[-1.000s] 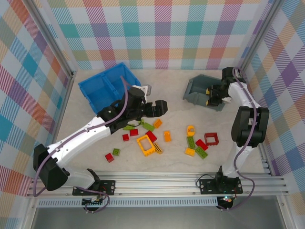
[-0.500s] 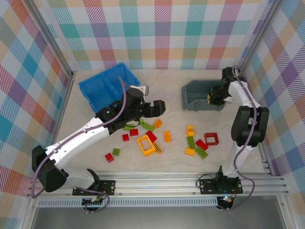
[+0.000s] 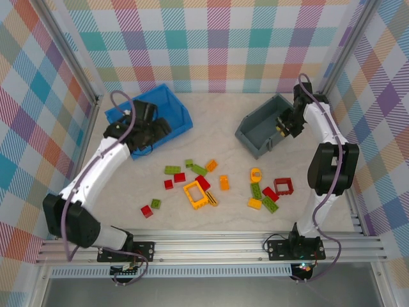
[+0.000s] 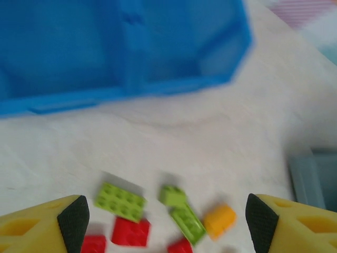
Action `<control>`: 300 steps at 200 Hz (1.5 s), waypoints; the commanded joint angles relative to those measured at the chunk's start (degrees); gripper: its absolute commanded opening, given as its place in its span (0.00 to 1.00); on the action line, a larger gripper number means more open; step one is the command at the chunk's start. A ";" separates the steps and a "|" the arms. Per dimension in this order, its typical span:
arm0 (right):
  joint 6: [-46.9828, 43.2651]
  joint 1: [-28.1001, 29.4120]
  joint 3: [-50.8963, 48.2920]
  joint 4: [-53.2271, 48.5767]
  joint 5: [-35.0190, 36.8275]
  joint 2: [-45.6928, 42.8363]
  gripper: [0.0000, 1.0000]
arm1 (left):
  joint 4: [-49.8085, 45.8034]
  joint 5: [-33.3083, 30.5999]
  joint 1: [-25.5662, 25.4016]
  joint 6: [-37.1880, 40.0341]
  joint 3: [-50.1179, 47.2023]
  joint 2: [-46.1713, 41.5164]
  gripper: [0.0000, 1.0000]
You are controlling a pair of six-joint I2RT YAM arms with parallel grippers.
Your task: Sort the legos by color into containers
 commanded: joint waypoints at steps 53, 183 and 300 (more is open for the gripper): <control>-17.79 2.27 8.53 -6.77 0.24 5.99 0.00 | -9.37 3.97 10.23 8.17 27.62 31.18 0.77; -27.48 4.14 12.59 -9.46 2.92 8.42 0.00 | -12.29 9.09 8.38 28.85 38.02 41.68 0.02; -34.71 4.38 19.78 -12.81 2.00 13.22 0.00 | -9.41 7.50 -1.54 32.60 30.90 32.20 0.26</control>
